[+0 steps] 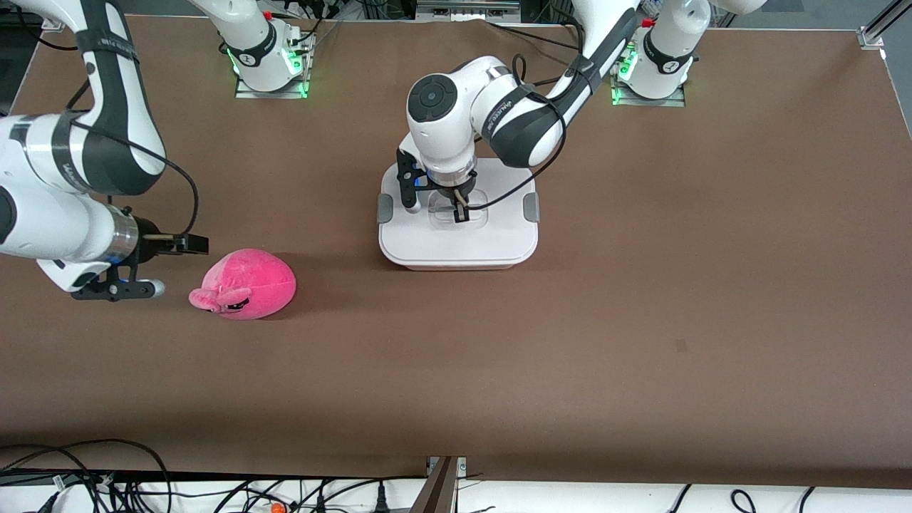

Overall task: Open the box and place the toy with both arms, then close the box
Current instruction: 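Lift the lid off with the left gripper while the right gripper grasps the toy, then carry the pink toy into the open box with the right gripper, then release the toy and withdraw the right gripper while the left gripper returns the lid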

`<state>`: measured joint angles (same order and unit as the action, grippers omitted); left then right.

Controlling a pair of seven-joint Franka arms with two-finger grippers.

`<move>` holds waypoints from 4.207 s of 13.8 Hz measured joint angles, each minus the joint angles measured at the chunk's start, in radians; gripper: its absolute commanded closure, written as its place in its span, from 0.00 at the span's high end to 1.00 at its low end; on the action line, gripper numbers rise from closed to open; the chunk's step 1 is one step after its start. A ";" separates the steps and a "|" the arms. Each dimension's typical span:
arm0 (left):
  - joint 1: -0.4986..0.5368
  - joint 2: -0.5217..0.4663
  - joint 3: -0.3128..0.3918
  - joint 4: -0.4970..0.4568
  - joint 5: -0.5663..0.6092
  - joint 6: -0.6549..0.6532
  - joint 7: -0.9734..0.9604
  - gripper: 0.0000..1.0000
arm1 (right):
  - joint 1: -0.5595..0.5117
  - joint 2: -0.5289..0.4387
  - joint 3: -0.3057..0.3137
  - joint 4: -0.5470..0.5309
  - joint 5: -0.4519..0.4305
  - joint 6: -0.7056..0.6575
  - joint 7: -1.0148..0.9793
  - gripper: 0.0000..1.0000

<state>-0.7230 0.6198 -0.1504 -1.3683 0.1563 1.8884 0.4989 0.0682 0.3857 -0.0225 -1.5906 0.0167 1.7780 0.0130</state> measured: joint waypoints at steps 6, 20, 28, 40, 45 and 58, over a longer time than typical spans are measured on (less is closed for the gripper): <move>0.001 -0.018 0.007 0.045 0.000 -0.093 -0.003 0.00 | 0.017 0.088 0.014 0.000 0.007 0.133 0.000 0.98; 0.546 -0.160 0.031 0.106 0.001 -0.473 0.596 0.00 | 0.018 0.156 0.016 0.028 0.007 0.165 -0.053 0.00; 0.741 -0.167 0.033 0.111 0.002 -0.482 0.782 0.00 | 0.186 0.138 0.029 0.266 0.007 -0.107 -0.200 0.00; 0.780 -0.166 0.033 0.111 0.003 -0.482 0.836 0.00 | 0.736 0.138 0.033 0.453 -0.156 -0.302 -0.476 0.00; 0.780 -0.165 0.028 0.110 0.003 -0.482 0.839 0.00 | 0.798 0.216 0.029 0.453 -0.199 -0.229 -0.498 0.00; 0.772 -0.163 0.015 0.109 0.003 -0.484 0.840 0.00 | 0.864 0.437 0.025 0.453 -0.280 0.076 -0.276 1.00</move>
<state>0.0495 0.4572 -0.1354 -1.2592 0.1589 1.4049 1.3393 0.9323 0.8226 0.0029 -1.1378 -0.2635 1.8544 -0.2634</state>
